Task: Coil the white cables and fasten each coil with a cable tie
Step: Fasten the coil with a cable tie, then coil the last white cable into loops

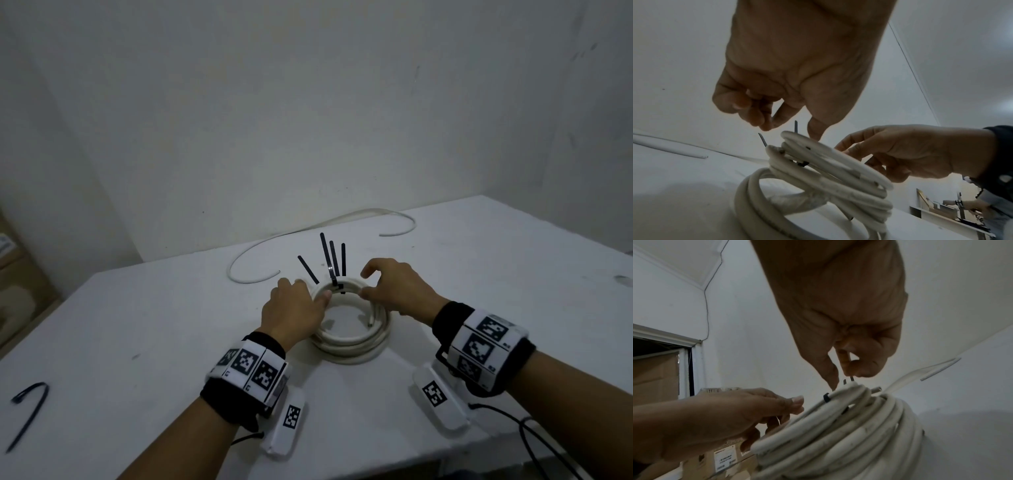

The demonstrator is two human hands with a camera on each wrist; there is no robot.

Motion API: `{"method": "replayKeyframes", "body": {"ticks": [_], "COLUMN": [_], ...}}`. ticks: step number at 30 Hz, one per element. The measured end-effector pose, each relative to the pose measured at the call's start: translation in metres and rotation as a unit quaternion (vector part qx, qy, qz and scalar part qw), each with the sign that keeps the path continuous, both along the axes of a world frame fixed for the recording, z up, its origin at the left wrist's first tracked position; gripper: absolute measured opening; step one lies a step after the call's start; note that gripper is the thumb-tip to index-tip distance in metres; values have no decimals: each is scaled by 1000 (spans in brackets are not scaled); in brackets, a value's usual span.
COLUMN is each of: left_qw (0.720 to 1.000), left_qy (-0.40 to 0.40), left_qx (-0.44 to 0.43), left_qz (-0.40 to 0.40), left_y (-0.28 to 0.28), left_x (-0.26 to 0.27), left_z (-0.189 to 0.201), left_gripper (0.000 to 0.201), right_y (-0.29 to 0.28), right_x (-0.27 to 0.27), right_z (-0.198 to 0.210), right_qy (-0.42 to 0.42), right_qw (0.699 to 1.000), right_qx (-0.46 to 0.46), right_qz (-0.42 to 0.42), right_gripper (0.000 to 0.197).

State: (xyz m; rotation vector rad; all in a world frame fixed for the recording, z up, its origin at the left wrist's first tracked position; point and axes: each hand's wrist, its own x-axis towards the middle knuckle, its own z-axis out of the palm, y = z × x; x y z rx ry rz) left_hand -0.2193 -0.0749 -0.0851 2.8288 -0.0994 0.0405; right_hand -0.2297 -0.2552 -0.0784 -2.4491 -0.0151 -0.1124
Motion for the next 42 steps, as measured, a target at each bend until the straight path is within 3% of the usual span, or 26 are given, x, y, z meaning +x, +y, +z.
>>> {"method": "replayKeyframes", "body": {"ticks": [3,9,16,19,23,24,31,37,40,42], "left_qw": [998,993,990,989,989,989,990,995,997,998], "left_qy": [-32,-53,-14,-10,-27,-30,-16,5,12,13], "left_qx": [-45,-105,-137,-145,-131,-130,-123,-90,-73,-58], "left_qz": [2,14,31,40,56,59,67,42,17,-7], "left_y": [5,35,102,135,171,178,203,200,192,184], "left_x": [-4,-11,-9,3,29,36,61,52,37,25], "left_z": [5,17,24,28,29,29,17,25,35,41], "left_gripper": [54,47,42,41,39,39,32,36,51,61], "right_y": [1,30,120,159,205,216,244,245,238,226], "right_x": [1,-3,22,54,106,117,176,124,82,56], "right_z": [9,34,50,53,41,36,-16,-5,12,34], "right_qy": [-38,-89,-7,44,90,94,112,74,68,21], "right_qw": [999,994,983,978,970,965,910,888,856,850], "right_qx": [-19,16,-7,-68,-149,-180,-360,-386,-418,-418], "right_qz": [-3,54,182,192,169,165,170,240,296,318], "right_gripper": [35,17,27,34,24,31,24,33,18,20]}}
